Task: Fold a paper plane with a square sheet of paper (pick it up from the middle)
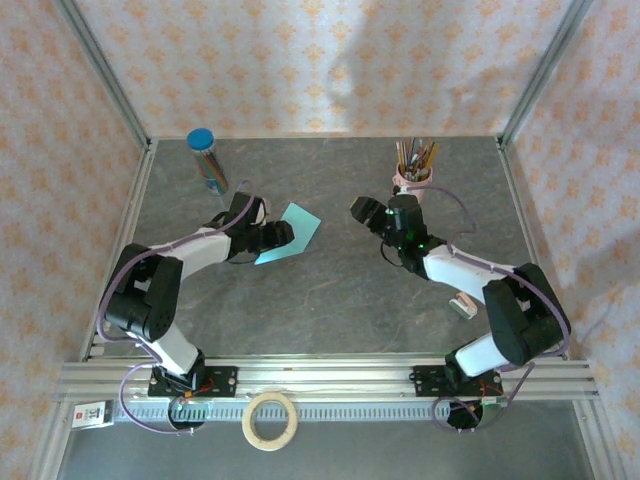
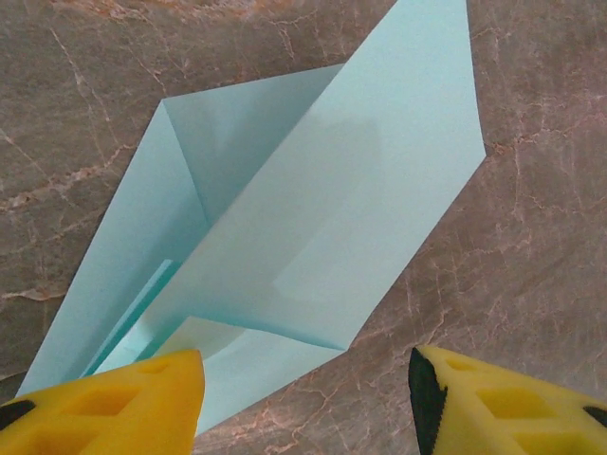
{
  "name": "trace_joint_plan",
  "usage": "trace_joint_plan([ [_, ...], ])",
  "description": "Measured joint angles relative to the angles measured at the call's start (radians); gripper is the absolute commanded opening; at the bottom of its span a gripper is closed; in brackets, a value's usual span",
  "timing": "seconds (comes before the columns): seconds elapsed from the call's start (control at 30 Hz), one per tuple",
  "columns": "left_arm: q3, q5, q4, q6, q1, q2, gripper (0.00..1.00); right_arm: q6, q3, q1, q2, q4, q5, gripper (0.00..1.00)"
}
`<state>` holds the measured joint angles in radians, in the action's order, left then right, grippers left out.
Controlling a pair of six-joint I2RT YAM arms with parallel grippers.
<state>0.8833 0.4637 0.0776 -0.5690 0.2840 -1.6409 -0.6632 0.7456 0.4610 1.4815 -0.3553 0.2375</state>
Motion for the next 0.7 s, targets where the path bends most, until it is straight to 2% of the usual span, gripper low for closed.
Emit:
trace_joint_plan([
  [0.27,0.106,-0.002,-0.001,0.002,-0.029,-0.118,0.58,-0.031,0.011,0.0,0.068,-0.003,0.07,0.72],
  [0.5,0.118,0.005,-0.004,0.001,-0.031,-0.18,0.57,-0.064,0.011,0.0,0.097,-0.004,0.109,0.71],
  [0.7,0.096,0.073,-0.068,-0.045,-0.031,-0.183,0.55,-0.109,0.024,0.012,0.133,-0.005,0.137,0.66],
])
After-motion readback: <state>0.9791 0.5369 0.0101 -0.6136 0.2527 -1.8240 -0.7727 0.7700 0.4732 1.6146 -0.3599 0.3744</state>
